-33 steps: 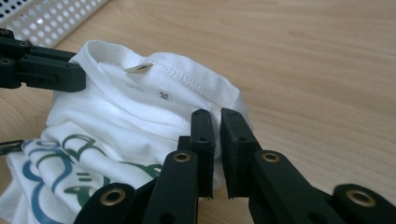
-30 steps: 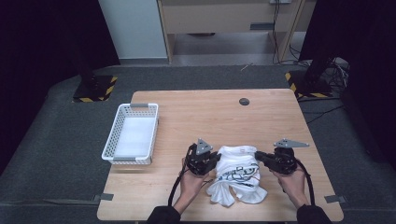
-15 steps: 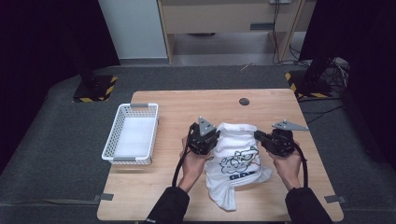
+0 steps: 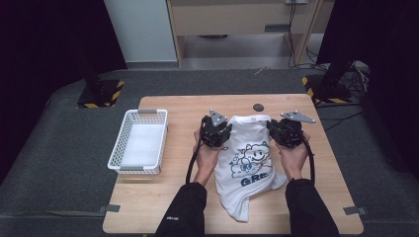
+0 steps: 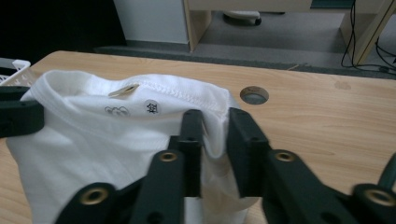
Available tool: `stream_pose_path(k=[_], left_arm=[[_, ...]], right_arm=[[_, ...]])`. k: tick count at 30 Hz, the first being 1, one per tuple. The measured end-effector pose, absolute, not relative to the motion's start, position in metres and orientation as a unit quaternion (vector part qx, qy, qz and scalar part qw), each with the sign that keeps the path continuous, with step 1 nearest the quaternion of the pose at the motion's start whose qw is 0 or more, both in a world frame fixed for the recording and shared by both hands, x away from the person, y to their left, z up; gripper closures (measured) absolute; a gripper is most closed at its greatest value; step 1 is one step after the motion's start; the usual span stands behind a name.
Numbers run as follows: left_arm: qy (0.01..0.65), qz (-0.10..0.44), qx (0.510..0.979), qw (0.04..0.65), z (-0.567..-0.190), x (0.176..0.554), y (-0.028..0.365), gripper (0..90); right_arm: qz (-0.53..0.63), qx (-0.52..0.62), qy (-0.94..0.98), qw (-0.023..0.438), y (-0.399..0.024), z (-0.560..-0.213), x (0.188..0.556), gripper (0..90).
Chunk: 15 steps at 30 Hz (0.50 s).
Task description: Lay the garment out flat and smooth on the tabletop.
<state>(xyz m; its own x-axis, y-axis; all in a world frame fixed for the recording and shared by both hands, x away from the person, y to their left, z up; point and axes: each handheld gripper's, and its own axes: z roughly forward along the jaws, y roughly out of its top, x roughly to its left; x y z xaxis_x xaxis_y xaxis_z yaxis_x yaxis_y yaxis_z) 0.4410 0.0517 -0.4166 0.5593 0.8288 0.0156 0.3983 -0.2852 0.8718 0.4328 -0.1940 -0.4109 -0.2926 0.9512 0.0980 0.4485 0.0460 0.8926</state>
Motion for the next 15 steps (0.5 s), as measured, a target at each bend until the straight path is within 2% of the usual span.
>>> stream_pose_path(k=[2,3,5,8,9,10,11,13,15], left_arm=[[0.399,0.246,0.766,0.440,-0.418,0.438,0.055,69.7],[0.401,0.246,0.766,0.439,-0.418,0.436,0.057,65.2],[0.415,0.235,0.763,0.436,-0.416,0.433,0.060,62.5],[0.421,0.256,0.759,0.425,-0.413,0.426,0.061,53.6],[0.422,0.279,0.756,0.414,-0.410,0.419,0.062,48.9],[0.422,0.279,0.756,0.414,-0.410,0.419,0.062,45.2],[0.419,0.294,0.758,0.405,-0.407,0.411,0.062,41.5],[0.416,0.296,0.759,0.404,-0.405,0.405,0.063,40.4],[0.411,0.286,0.764,0.406,-0.404,0.393,0.064,33.7]], right_arm=[[0.462,0.520,0.662,0.279,-0.198,-0.412,0.429,62.1],[0.472,0.515,0.660,0.277,-0.201,-0.413,0.427,57.1],[0.484,0.510,0.658,0.268,-0.207,-0.413,0.422,47.8],[0.491,0.498,0.663,0.267,-0.214,-0.414,0.412,35.6],[0.492,0.493,0.666,0.266,-0.216,-0.414,0.409,33.1],[0.492,0.493,0.666,0.266,-0.216,-0.414,0.409,33.1],[0.494,0.489,0.668,0.264,-0.221,-0.415,0.402,25.9],[0.492,0.492,0.667,0.267,-0.223,-0.416,0.399,24.0],[0.490,0.489,0.673,0.263,-0.231,-0.419,0.387,20.0]])
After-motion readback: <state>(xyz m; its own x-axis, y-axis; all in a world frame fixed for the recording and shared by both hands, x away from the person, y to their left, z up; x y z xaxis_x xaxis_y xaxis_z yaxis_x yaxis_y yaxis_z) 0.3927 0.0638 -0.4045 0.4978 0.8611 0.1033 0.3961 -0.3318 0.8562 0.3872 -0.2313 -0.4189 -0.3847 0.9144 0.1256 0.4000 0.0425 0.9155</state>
